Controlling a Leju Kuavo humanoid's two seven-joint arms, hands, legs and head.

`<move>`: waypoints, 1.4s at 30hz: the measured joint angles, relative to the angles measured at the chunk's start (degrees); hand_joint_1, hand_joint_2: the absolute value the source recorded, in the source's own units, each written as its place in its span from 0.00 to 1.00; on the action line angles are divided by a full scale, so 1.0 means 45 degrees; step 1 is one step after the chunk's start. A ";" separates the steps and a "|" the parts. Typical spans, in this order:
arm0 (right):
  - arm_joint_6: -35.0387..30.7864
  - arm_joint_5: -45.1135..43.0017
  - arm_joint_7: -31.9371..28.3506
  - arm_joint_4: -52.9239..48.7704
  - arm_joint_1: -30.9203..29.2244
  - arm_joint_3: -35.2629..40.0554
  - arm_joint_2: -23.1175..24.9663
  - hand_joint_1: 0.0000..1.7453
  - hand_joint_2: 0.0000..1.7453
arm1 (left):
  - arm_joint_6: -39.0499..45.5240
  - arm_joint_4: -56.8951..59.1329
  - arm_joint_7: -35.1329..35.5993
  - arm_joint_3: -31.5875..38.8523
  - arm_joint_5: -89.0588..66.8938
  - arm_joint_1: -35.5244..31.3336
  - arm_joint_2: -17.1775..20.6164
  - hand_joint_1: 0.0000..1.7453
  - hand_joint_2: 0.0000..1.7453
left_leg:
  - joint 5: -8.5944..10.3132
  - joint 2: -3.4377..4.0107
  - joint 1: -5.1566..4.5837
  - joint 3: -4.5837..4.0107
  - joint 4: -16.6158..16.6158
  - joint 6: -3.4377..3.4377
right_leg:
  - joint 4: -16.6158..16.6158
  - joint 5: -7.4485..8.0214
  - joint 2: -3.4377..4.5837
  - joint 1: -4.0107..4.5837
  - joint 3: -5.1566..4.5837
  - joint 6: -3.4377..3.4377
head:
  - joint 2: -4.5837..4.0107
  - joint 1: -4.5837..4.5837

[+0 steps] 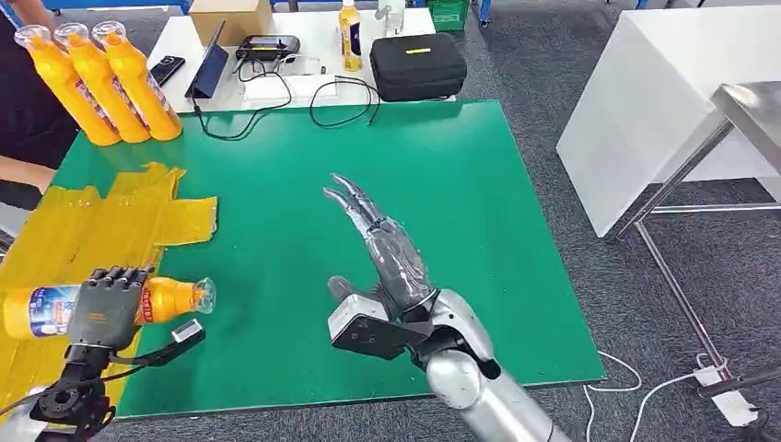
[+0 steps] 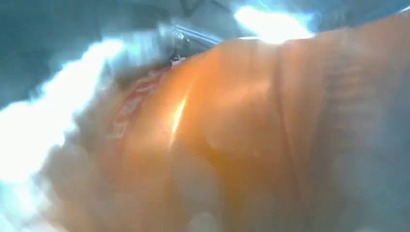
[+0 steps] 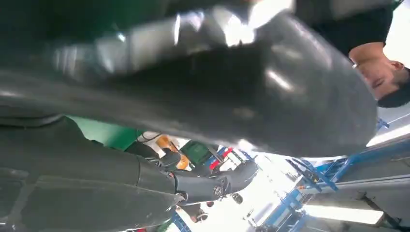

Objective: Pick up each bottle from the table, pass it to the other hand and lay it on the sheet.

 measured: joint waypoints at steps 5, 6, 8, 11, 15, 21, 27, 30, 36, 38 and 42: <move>0.0005 -0.0083 0.0000 0.0078 -0.0028 0.0107 -0.0141 0.00 0.00 | 0.0015 0.1531 0.0249 -0.0749 0.0000 -0.0399 0.0554 1.00 1.00 | -0.0001 -0.0004 0.0000 -0.0004 0.0001 0.0000 | -0.0001 0.0000 -0.0001 0.0002 -0.0003 0.0000 | 0.0000 0.0000; 0.0005 -0.0093 -0.0010 0.0088 -0.0031 0.0127 -0.0151 0.00 0.00 | 0.0054 0.1728 0.0244 -0.0827 0.0010 -0.0469 0.0593 0.51 1.00 | -0.0001 -0.0006 0.0000 -0.0006 0.0000 0.0000 | 0.0000 0.0000 -0.0002 0.0002 -0.0004 0.0000 | 0.0004 0.0000; 0.0015 -0.0117 -0.0034 0.0117 -0.0044 0.0146 -0.0175 0.00 0.00 | 0.0126 0.2056 0.0031 -0.0909 0.0072 -0.0639 0.0642 0.00 1.00 | -0.0001 -0.0021 0.0000 -0.0011 0.0000 0.0000 | -0.0001 -0.0001 -0.0011 0.0000 -0.0001 0.0000 | 0.0000 0.0000; 0.0020 -0.0127 -0.0049 0.0161 -0.0059 0.0161 -0.0214 0.00 0.00 | 0.0160 0.2412 -0.0534 -0.0914 0.0296 -0.0794 0.0710 0.00 0.00 | -0.0001 -0.0016 -0.0001 -0.0009 -0.0001 0.0000 | -0.0002 0.0000 -0.0010 -0.0004 0.0000 0.0000 | 0.0000 0.0005; 0.0024 -0.0127 -0.0068 0.0204 -0.0058 0.0165 -0.0214 0.00 0.00 | 0.0165 0.2751 -0.0995 -0.0672 0.0248 -0.0923 0.0705 0.00 0.00 | 0.0000 -0.0021 -0.0001 0.0003 -0.0001 0.0000 | -0.0003 0.0000 -0.0011 -0.0002 0.0008 0.0000 | 0.0004 0.0000; 0.0024 -0.0127 -0.0077 0.0263 -0.0062 0.0195 -0.0214 0.00 0.00 | 0.0165 0.2956 -0.1359 -0.0055 0.0029 -0.0990 0.0695 0.00 0.00 | 0.0003 -0.0021 0.0002 0.0014 -0.0001 -0.0002 | 0.0009 0.0000 -0.0011 0.0000 0.0016 0.0000 | 0.0000 0.0000; 0.0024 -0.0127 -0.0078 0.0316 -0.0063 0.0277 -0.0214 0.00 0.00 | 0.0160 0.2894 -0.1247 0.0208 0.0010 -0.0920 0.0676 0.00 0.00 | 0.0003 -0.0019 0.0002 0.0011 -0.0001 -0.0003 | 0.0012 0.0000 -0.0010 -0.0001 0.0015 0.0000 | 0.0000 0.0000; 0.0029 -0.0151 -0.0078 0.0355 -0.0063 0.0306 -0.0219 0.00 0.00 | 0.0165 0.2250 -0.1033 0.0352 0.0033 -0.0559 0.0609 0.00 0.00 | 0.0003 -0.0013 0.0000 0.0009 0.0000 -0.0003 | 0.0007 0.0000 -0.0008 0.0000 0.0009 0.0000 | 0.0000 0.0005; 0.0029 -0.0258 -0.0073 0.0452 -0.0067 0.0374 -0.0224 0.00 0.00 | 0.0170 -0.1365 -0.3939 0.3193 0.1103 0.0398 -0.0919 0.00 0.00 | 0.0000 -0.0014 -0.0006 -0.0013 0.0000 0.0000 | -0.0016 0.0000 -0.0008 -0.0007 0.0007 0.0001 | 0.0004 0.0010; 0.0024 -0.0282 -0.0073 0.0481 -0.0063 0.0408 -0.0228 0.00 0.00 | 0.0165 -0.2282 -0.4703 0.4290 0.1614 0.0459 -0.1506 0.00 0.00 | -0.0002 -0.0003 -0.0009 -0.0008 0.0001 0.0001 | -0.0017 0.0001 0.0000 -0.0012 0.0003 0.0002 | 0.0000 0.0005; -0.0093 -0.0243 -0.0068 0.0520 -0.0045 0.0486 -0.0098 0.00 0.00 | 0.0165 -0.3609 -0.7770 0.6341 0.7566 0.0428 -0.2859 0.00 0.00 | -0.0002 -0.0013 -0.0008 -0.0006 0.0002 0.0001 | -0.0020 0.0001 -0.0007 -0.0004 0.0003 0.0002 | 0.0000 0.0005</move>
